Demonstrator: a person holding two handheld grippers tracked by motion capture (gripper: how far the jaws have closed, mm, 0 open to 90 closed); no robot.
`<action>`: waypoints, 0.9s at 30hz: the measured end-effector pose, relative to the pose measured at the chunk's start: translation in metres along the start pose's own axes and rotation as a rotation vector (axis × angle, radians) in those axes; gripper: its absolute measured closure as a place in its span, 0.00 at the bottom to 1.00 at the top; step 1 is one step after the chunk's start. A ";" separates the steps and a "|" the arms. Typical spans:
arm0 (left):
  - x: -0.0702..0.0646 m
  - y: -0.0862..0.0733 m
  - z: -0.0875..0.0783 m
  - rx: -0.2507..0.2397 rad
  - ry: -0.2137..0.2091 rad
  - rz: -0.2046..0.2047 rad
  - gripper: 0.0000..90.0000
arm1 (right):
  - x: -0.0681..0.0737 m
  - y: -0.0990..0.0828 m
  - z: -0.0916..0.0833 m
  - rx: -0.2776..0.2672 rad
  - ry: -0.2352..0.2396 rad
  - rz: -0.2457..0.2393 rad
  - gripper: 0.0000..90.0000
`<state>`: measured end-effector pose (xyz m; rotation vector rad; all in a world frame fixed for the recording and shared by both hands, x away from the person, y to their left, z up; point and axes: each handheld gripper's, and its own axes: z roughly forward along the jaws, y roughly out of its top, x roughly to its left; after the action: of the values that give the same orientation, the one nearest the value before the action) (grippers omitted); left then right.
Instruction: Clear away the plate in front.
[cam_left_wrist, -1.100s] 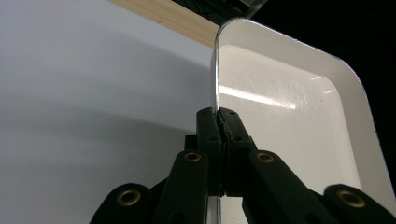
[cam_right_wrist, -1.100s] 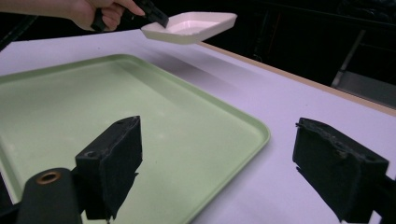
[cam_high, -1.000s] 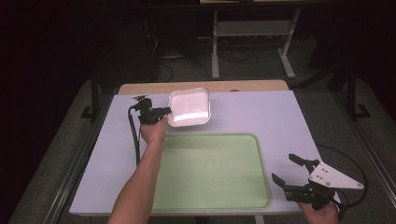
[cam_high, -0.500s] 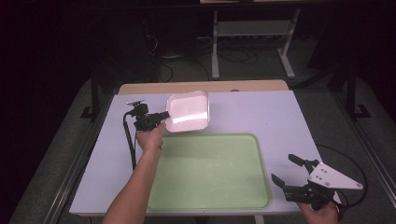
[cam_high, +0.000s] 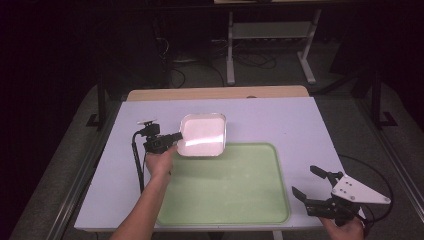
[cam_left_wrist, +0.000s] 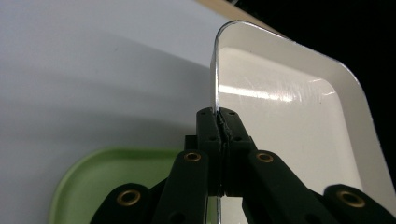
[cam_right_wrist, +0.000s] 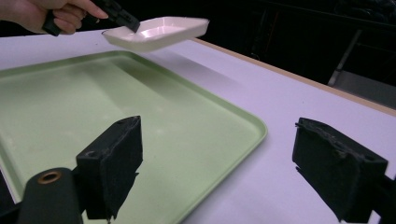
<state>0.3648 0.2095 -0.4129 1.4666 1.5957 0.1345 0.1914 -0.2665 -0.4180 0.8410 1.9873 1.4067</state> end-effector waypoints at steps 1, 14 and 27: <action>0.001 -0.006 -0.001 0.005 -0.005 0.003 0.98 | 0.001 0.000 0.000 0.005 -0.001 -0.005 0.17; -0.004 -0.037 -0.005 0.031 -0.026 0.050 0.98 | 0.001 -0.001 -0.001 0.008 -0.010 -0.003 0.17; -0.012 -0.072 -0.011 0.047 0.025 0.044 0.98 | 0.004 0.001 0.001 0.010 0.006 -0.019 0.17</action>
<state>0.3040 0.1847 -0.4456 1.5424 1.5964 0.1421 0.1898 -0.2619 -0.4175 0.8208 2.0033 1.3917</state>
